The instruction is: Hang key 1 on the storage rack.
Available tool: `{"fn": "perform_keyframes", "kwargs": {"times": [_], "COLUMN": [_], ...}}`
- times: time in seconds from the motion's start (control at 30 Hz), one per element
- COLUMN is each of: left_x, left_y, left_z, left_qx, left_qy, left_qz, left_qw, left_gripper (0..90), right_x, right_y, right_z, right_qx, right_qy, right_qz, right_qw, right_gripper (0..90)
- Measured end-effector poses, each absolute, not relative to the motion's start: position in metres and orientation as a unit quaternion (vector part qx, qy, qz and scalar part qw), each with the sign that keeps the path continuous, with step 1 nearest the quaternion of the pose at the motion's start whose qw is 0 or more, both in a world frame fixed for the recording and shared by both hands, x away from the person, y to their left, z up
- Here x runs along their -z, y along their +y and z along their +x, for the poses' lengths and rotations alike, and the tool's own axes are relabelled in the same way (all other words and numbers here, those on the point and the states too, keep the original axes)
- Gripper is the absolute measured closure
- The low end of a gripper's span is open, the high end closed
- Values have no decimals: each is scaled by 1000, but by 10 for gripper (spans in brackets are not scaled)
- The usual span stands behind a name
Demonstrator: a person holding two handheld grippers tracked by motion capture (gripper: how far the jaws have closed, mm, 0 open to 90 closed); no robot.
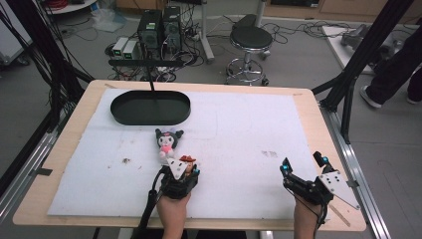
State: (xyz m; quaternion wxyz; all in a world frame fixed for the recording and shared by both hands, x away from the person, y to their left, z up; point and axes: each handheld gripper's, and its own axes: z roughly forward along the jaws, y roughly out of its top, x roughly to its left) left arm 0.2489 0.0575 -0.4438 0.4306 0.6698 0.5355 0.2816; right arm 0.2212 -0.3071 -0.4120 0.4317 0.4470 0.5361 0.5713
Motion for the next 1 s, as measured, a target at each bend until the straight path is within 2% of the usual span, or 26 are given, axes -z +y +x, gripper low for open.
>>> {"fn": "perform_keyframes", "kwargs": {"times": [1.0], "left_x": [403], "left_y": [82], "left_z": [241], "left_qx": [-296], "left_qy": [491], "left_qz": [627], "left_qw": [527], "left_gripper": [563], "right_x": [412], "right_y": [-303], "right_z": [222], "right_qx": [-570], "right_qy": [544], "right_qz": [439], "right_qw": [432], "right_gripper": [8]}}
